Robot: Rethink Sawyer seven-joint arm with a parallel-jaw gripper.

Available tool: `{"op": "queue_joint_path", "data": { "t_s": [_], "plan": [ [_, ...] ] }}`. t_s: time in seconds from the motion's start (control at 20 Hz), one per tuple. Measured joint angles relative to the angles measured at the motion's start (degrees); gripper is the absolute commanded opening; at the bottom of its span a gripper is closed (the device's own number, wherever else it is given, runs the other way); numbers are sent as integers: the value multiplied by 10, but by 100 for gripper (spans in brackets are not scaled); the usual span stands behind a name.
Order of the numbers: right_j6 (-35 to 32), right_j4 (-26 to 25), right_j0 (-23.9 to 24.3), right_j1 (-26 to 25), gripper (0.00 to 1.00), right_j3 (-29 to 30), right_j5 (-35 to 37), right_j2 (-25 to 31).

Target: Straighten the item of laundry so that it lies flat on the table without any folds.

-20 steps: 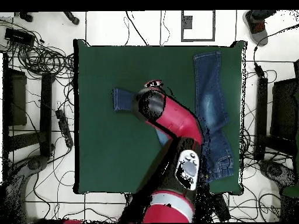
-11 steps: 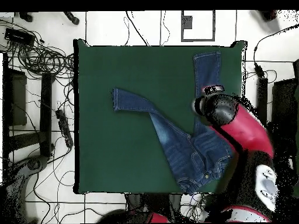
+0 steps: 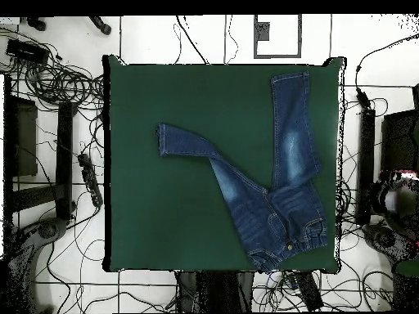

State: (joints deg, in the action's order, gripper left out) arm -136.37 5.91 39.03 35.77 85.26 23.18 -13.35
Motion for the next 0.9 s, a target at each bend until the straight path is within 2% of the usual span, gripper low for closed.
{"op": "queue_joint_path", "data": {
  "t_s": [0.2,0.5,0.7,0.9],
  "plan": [
    [9,-38,86,27,100,30,0,73],
    [36,-94,169,27,100,58,0,177],
    [42,-128,165,24,100,59,0,198],
    [42,-155,136,24,100,59,0,209]
  ]
}}
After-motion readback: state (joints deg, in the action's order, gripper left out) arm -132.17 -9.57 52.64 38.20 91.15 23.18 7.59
